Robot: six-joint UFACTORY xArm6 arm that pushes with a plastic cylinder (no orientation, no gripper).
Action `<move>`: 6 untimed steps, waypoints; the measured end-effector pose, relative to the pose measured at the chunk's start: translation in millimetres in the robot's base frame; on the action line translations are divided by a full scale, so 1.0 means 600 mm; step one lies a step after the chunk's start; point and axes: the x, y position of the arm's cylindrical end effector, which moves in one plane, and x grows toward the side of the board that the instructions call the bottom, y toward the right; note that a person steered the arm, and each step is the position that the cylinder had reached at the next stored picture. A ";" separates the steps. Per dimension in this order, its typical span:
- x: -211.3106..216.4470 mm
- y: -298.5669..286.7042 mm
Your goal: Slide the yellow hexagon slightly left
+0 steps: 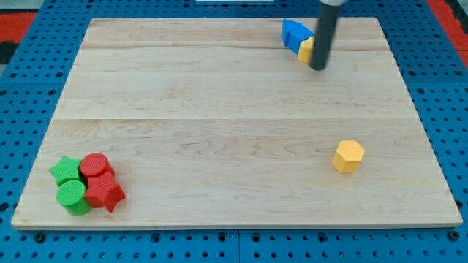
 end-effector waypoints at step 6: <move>0.324 -0.161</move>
